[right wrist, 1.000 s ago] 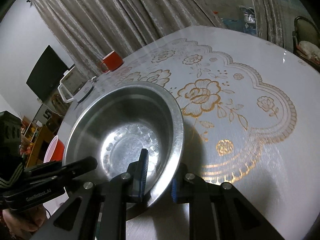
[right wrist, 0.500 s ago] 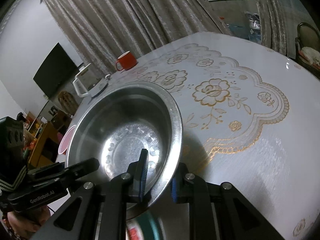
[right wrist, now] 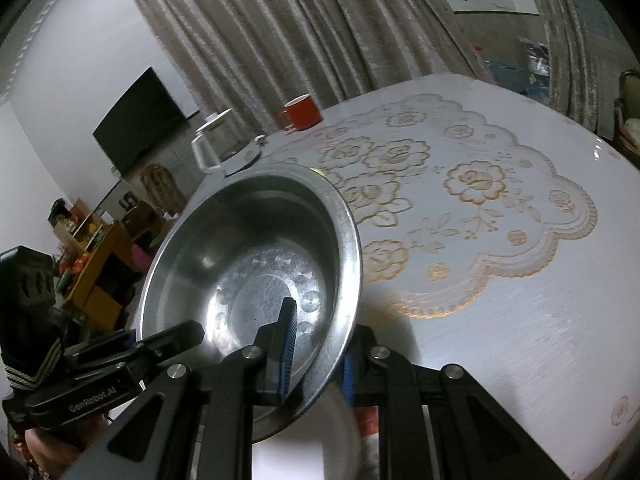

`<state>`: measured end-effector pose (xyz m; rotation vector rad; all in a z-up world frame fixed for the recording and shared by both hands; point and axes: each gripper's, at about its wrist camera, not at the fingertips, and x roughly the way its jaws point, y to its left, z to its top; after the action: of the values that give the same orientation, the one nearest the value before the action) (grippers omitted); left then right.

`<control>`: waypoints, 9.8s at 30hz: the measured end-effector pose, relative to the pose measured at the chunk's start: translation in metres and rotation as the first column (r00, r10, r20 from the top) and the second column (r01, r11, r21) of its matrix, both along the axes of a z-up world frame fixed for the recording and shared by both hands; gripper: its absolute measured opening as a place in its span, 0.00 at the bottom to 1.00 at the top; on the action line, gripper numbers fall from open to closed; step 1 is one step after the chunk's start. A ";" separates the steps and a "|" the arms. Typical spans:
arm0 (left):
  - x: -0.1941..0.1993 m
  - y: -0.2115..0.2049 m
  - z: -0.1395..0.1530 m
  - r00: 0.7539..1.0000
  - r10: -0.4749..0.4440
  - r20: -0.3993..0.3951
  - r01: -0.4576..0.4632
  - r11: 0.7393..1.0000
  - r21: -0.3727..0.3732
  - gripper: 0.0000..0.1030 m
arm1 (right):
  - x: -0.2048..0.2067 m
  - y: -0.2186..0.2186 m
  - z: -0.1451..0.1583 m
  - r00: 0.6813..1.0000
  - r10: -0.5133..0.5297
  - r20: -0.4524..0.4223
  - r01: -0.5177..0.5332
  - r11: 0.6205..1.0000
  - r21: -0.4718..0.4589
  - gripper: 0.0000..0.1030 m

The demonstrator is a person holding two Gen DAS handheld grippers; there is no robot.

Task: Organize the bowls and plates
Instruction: 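Lift the steel bowl with the left gripper toward the plate stack, then lower the steel bowl beside the plate stack and open the left gripper, then move the left gripper to the yellow bowl rim and close, then lift the yellow bowl off the table with the left gripper, then carry the yellow bowl with the left gripper over the steel bowl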

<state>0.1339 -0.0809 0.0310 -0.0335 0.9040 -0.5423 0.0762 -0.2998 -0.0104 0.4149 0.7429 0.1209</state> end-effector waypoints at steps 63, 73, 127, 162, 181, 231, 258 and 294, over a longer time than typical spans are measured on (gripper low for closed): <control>-0.073 0.205 -0.059 0.922 0.359 -0.143 -0.361 0.932 0.009 0.39 | -0.015 0.210 -0.048 0.859 0.462 -0.220 -0.469 0.883 0.024 0.31; -0.075 0.204 -0.048 0.917 0.379 -0.124 -0.383 0.924 -0.007 0.53 | -0.015 0.204 -0.047 0.864 0.461 -0.203 -0.460 0.886 0.057 0.31; -0.004 0.059 -0.004 0.960 0.240 -0.146 -0.236 0.971 0.038 0.92 | 0.102 -0.016 -0.012 0.984 0.117 -0.138 -0.144 0.966 -0.213 0.34; 0.126 -0.006 -0.005 0.963 0.246 -0.108 -0.237 0.967 0.090 0.84 | 0.264 -0.005 -0.068 0.952 0.227 -0.204 -0.226 0.974 0.029 0.14; 0.194 -0.054 -0.061 0.958 0.224 -0.177 -0.191 0.964 0.187 0.32 | 0.241 -0.013 -0.072 0.945 0.273 -0.179 -0.279 0.960 -0.009 0.12; -0.007 0.000 0.021 0.993 0.115 0.017 -0.116 0.987 0.107 0.17 | 0.049 0.035 0.009 0.964 0.263 -0.049 -0.260 0.964 0.063 0.09; -0.081 0.136 0.049 0.939 0.337 0.072 -0.342 0.936 0.079 0.17 | 0.010 0.166 0.020 0.871 0.491 -0.013 -0.487 0.865 0.120 0.09; -0.062 0.166 -0.033 0.924 0.363 -0.122 -0.355 0.931 0.081 0.19 | 0.030 0.203 -0.033 0.843 0.493 -0.215 -0.488 0.869 0.081 0.11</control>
<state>0.0715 0.0855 -0.0024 -0.1828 1.0175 -0.1713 0.1067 -0.0969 -0.0437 0.2521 1.0695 0.5748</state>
